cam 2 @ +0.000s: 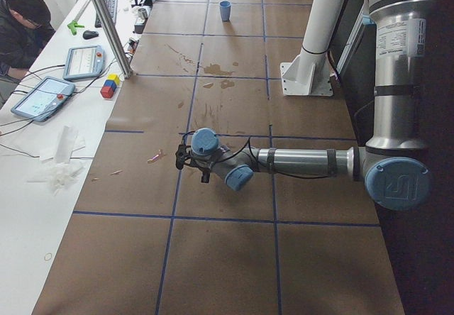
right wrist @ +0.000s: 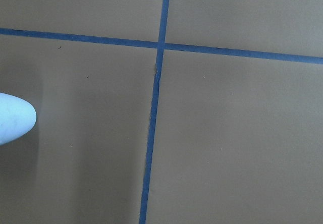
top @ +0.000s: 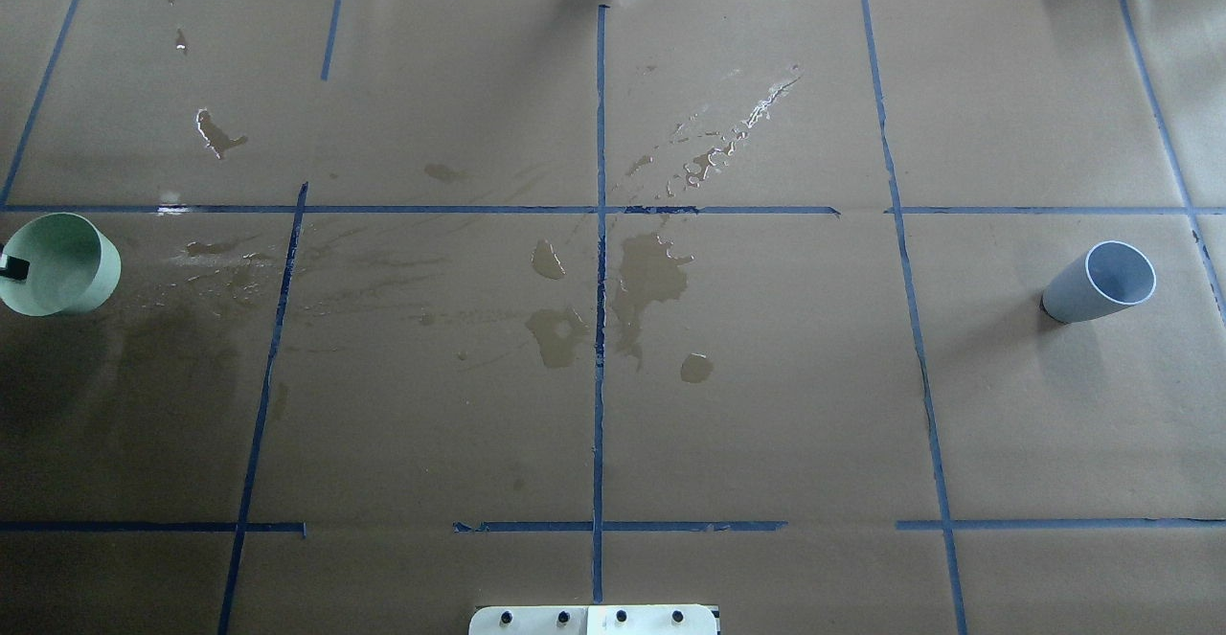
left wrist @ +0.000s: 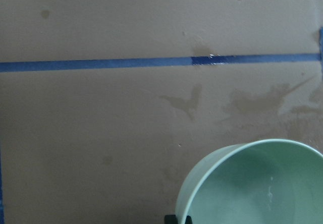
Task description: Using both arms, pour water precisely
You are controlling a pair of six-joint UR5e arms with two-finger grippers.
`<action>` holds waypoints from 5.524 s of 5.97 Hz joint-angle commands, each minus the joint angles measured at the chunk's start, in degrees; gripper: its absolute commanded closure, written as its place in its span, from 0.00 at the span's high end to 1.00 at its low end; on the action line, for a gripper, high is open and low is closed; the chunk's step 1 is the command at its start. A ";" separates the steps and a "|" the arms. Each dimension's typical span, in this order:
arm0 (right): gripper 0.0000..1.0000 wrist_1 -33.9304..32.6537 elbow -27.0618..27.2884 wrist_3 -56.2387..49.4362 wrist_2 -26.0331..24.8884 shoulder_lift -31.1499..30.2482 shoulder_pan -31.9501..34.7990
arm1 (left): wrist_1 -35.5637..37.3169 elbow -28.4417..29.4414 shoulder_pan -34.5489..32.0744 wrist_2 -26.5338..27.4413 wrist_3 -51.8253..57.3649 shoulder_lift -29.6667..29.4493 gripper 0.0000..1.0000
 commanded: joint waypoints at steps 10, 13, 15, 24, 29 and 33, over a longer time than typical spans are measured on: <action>1.00 -0.02 0.00 0.24 0.02 -0.02 -0.06 | -0.63 1.91 4.29 1.47 2.36 -1.88 1.00; 1.00 -0.02 -0.09 0.24 0.02 -0.02 -0.06 | 11.70 1.74 -5.69 0.78 25.66 -1.88 1.00; 1.00 -0.02 -0.09 0.15 0.02 -0.02 -0.06 | 31.25 -5.33 -14.05 0.59 39.15 -1.97 1.00; 1.00 -0.02 -0.09 -0.11 -0.07 -0.02 -1.28 | 51.32 -9.69 -21.04 6.39 49.05 -0.65 1.00; 1.00 -0.02 -0.18 0.15 -0.24 -0.11 -2.69 | 51.32 -9.87 -20.86 5.69 49.32 0.67 1.00; 1.00 -0.02 -0.44 0.33 -0.24 -0.37 -3.57 | 51.40 -10.04 -20.86 5.69 49.32 0.76 1.00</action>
